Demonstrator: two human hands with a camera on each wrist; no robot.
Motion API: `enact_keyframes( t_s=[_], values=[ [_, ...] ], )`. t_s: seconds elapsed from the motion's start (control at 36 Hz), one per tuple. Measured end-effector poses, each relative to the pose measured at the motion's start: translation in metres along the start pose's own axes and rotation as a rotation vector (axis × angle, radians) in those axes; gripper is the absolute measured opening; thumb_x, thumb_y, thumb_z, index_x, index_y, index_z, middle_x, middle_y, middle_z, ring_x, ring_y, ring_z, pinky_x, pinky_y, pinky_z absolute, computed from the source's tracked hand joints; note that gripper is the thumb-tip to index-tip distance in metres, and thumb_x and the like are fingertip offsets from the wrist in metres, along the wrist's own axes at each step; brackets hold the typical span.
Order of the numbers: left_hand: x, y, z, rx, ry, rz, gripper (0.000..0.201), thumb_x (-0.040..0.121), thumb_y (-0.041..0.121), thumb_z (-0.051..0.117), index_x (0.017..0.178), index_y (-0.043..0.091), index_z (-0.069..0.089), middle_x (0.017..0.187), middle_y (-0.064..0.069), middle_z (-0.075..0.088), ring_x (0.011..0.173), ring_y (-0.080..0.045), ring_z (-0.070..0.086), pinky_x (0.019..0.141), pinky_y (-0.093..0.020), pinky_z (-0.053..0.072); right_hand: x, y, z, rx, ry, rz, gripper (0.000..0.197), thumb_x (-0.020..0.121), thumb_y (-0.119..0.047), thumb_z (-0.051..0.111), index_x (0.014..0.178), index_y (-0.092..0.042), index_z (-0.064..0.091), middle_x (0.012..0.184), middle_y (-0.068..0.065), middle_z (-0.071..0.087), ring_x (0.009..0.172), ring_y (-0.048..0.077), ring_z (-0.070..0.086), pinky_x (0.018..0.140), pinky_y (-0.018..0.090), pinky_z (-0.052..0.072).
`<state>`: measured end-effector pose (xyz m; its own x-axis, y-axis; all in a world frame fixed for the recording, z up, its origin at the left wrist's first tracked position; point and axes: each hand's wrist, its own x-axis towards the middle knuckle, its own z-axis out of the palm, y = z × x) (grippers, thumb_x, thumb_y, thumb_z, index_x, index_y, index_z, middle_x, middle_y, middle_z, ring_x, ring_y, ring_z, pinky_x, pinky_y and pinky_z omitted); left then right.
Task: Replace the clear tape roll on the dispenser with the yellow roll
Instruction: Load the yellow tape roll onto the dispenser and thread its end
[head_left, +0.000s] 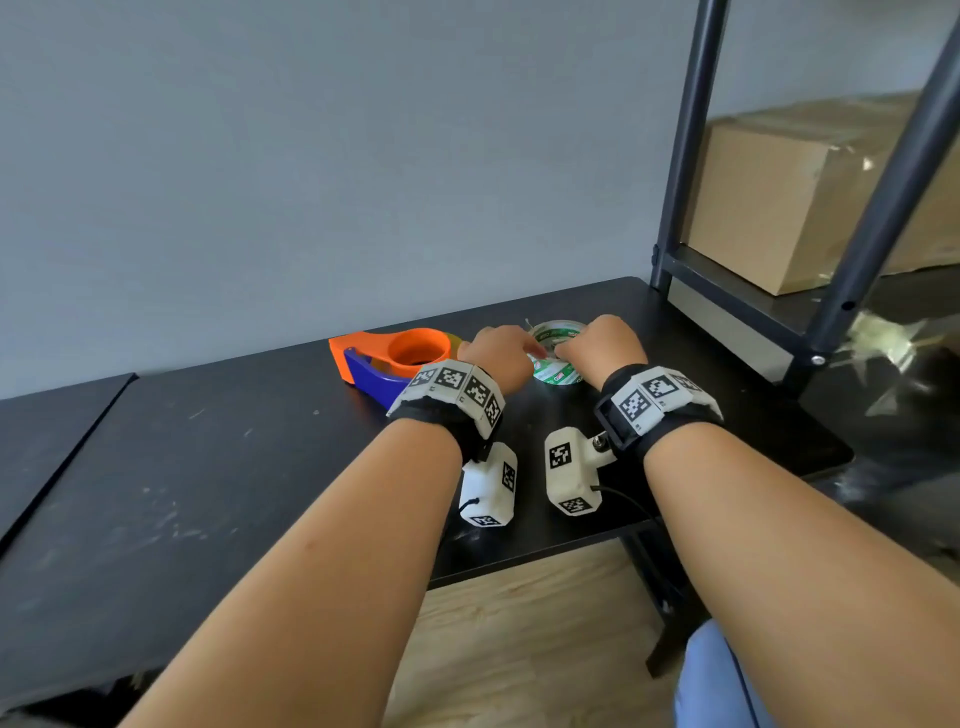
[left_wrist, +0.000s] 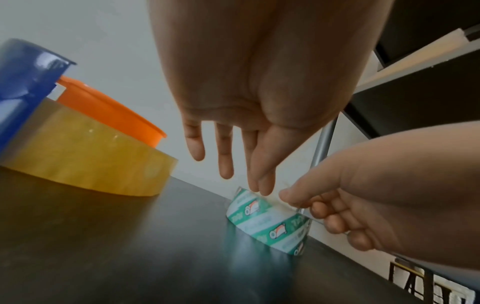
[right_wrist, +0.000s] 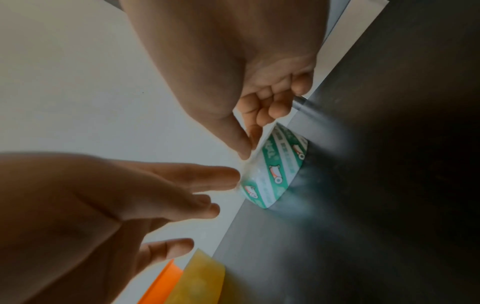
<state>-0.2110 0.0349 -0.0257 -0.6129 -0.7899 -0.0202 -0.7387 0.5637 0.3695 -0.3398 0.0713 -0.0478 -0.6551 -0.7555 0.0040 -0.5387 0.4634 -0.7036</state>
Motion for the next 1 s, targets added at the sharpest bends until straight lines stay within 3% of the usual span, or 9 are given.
enact_keyframes(
  t_s=[0.19, 0.33, 0.47, 0.61, 0.69, 0.78, 0.89, 0.94, 1.0],
  values=[
    [0.003, -0.001, 0.004, -0.008, -0.046, -0.007, 0.055, 0.083, -0.001, 0.042, 0.128, 0.027, 0.060, 0.145, -0.002, 0.046, 0.136, -0.025, 0.039, 0.113, -0.045, 0.032, 0.002, 0.003, 0.004, 0.003, 0.009, 0.018, 0.040, 0.078, -0.030, 0.071, 0.109, -0.006, 0.064, 0.107, 0.013, 0.070, 0.095, 0.031, 0.068, 0.084, 0.038, 0.055],
    [-0.001, -0.003, 0.002, -0.034, -0.076, 0.015, 0.061, 0.082, -0.004, 0.039, 0.134, 0.023, 0.057, 0.147, -0.001, 0.044, 0.139, -0.024, 0.037, 0.116, -0.046, 0.027, 0.005, 0.006, 0.002, 0.134, 0.014, 0.064, 0.058, 0.079, -0.022, 0.074, 0.127, -0.006, 0.047, 0.123, 0.012, 0.062, 0.111, 0.030, 0.062, 0.081, 0.035, 0.046],
    [-0.012, 0.001, -0.006, -0.089, -0.096, 0.006, 0.059, 0.090, -0.010, 0.031, 0.141, 0.014, 0.049, 0.151, -0.006, 0.041, 0.142, -0.022, 0.035, 0.117, -0.032, 0.026, 0.003, 0.005, 0.004, 0.092, 0.001, 0.052, 0.051, 0.081, -0.023, 0.071, 0.125, -0.007, 0.051, 0.121, 0.012, 0.063, 0.105, 0.029, 0.064, 0.074, 0.033, 0.044],
    [-0.021, -0.004, -0.018, -0.134, -0.007, -0.060, 0.059, 0.090, -0.009, 0.030, 0.138, 0.018, 0.051, 0.150, -0.009, 0.043, 0.129, -0.030, 0.051, 0.102, -0.037, 0.044, -0.003, 0.001, 0.001, 0.100, 0.026, 0.018, 0.041, 0.087, -0.020, 0.059, 0.124, -0.005, 0.051, 0.123, 0.015, 0.062, 0.109, 0.031, 0.062, 0.077, 0.033, 0.045],
    [-0.024, -0.014, -0.027, -0.165, 0.106, -0.110, 0.056, 0.089, -0.008, 0.034, 0.134, 0.016, 0.056, 0.146, -0.008, 0.048, 0.132, -0.026, 0.048, 0.107, -0.033, 0.040, -0.008, -0.005, 0.002, 0.111, 0.078, -0.027, 0.035, 0.090, -0.014, 0.050, 0.123, -0.004, 0.055, 0.125, 0.017, 0.060, 0.112, 0.033, 0.060, 0.078, 0.031, 0.041],
    [-0.026, -0.028, -0.037, -0.164, 0.159, -0.192, 0.053, 0.088, -0.005, 0.037, 0.130, 0.017, 0.059, 0.141, -0.008, 0.053, 0.130, -0.027, 0.049, 0.108, -0.038, 0.040, -0.017, -0.019, 0.003, 0.126, 0.076, -0.113, 0.032, 0.091, -0.009, 0.045, 0.118, -0.004, 0.060, 0.123, 0.016, 0.062, 0.111, 0.033, 0.059, 0.080, 0.031, 0.042],
    [-0.031, -0.051, -0.045, -0.084, 0.287, -0.320, 0.045, 0.087, 0.007, 0.044, 0.122, 0.026, 0.064, 0.130, -0.009, 0.059, 0.118, -0.029, 0.055, 0.099, -0.042, 0.048, -0.029, -0.038, 0.010, 0.043, -0.025, -0.195, 0.038, 0.090, -0.005, 0.043, 0.121, -0.014, 0.063, 0.128, 0.006, 0.063, 0.118, 0.029, 0.057, 0.095, 0.030, 0.042],
    [-0.035, -0.063, -0.047, -0.015, 0.309, -0.371, 0.041, 0.089, 0.010, 0.044, 0.121, 0.023, 0.065, 0.127, -0.011, 0.059, 0.118, -0.030, 0.053, 0.098, -0.040, 0.048, -0.033, -0.046, 0.017, 0.041, -0.108, -0.218, 0.042, 0.091, -0.006, 0.041, 0.127, -0.017, 0.059, 0.134, 0.003, 0.059, 0.122, 0.026, 0.056, 0.091, 0.027, 0.039],
    [-0.040, -0.073, -0.049, 0.028, 0.333, -0.408, 0.038, 0.090, 0.012, 0.043, 0.121, 0.019, 0.065, 0.126, -0.012, 0.058, 0.119, -0.032, 0.049, 0.097, -0.036, 0.045, -0.037, -0.054, 0.025, 0.041, -0.193, -0.260, 0.045, 0.092, -0.004, 0.040, 0.133, -0.015, 0.055, 0.141, 0.006, 0.055, 0.127, 0.026, 0.052, 0.097, 0.031, 0.040]
  ],
)
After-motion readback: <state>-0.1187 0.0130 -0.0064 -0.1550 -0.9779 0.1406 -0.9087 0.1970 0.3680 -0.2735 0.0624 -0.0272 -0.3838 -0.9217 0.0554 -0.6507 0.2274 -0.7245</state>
